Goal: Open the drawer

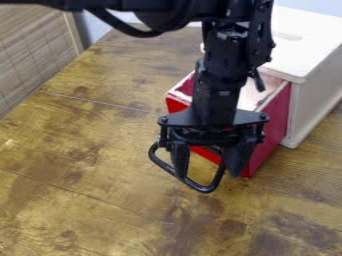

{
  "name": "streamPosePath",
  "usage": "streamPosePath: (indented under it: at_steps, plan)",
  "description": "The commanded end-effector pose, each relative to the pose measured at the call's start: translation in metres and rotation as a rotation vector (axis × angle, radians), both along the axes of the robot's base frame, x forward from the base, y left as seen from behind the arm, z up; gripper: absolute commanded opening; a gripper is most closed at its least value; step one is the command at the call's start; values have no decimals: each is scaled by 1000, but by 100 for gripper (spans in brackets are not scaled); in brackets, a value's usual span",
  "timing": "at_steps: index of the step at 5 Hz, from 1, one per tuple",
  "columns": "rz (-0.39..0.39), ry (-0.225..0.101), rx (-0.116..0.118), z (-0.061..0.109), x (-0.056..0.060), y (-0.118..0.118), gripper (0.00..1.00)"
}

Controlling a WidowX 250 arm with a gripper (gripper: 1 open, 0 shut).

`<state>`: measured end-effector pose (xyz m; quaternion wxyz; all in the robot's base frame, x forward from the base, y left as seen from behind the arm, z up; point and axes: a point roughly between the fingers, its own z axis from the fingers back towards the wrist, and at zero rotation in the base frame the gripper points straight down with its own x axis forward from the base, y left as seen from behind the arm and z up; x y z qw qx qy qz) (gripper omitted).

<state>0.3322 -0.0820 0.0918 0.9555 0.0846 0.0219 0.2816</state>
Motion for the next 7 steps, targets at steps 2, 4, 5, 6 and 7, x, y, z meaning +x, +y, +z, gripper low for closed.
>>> streamPosePath:
  at_steps: [2,4,5,6,7]
  plan:
    - [64,-74,-8,31,5,16,100]
    - [85,-64,3,51,20,20,100]
    - [69,-62,2,62,33,25,100]
    - [90,-64,3,48,46,25,100]
    - [114,-63,8,35,52,27,100]
